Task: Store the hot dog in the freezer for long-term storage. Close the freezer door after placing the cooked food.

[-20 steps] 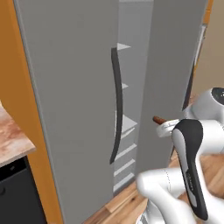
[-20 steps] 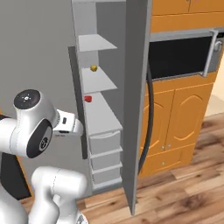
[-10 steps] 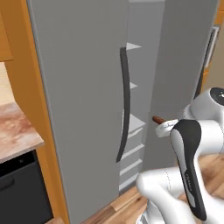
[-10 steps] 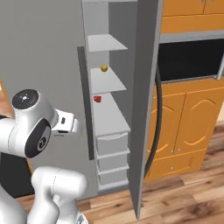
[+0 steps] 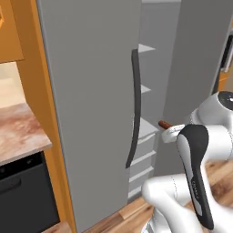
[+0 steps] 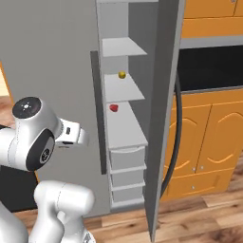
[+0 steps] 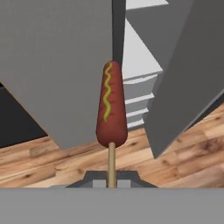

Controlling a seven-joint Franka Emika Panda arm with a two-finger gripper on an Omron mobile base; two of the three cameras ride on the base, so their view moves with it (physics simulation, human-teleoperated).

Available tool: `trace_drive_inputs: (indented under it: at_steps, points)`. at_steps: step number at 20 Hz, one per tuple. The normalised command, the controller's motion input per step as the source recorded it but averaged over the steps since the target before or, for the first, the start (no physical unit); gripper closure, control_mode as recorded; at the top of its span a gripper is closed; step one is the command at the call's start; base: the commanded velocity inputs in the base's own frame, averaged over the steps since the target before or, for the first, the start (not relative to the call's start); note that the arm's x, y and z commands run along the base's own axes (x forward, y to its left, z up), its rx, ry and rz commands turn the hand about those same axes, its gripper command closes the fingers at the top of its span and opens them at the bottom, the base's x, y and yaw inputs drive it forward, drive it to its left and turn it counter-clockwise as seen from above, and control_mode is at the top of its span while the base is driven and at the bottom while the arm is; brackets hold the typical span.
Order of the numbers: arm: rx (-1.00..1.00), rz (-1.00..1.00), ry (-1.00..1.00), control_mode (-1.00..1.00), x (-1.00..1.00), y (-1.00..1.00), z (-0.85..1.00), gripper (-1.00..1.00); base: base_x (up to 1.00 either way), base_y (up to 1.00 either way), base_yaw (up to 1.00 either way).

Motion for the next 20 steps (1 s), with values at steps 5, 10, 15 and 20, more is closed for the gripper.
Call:
trace_drive_inputs:
  at_steps: [5, 10, 15, 20]
  points:
    - [0.0, 0.0, 0.0, 1.0, 0.0, 0.0, 0.0, 1.0, 0.01, -0.39, 0.23]
    - [0.0, 0.0, 0.0, 1.0, 0.0, 0.0, 0.0, 1.0, 0.0, -0.48, 0.19]
    - [0.0, 0.0, 0.0, 1.0, 0.0, 0.0, 0.0, 1.0, 0.0, -0.47, 0.18]
    - [0.0, 0.0, 0.0, 1.0, 0.0, 0.0, 0.0, 1.0, -0.02, -0.27, -0.03]
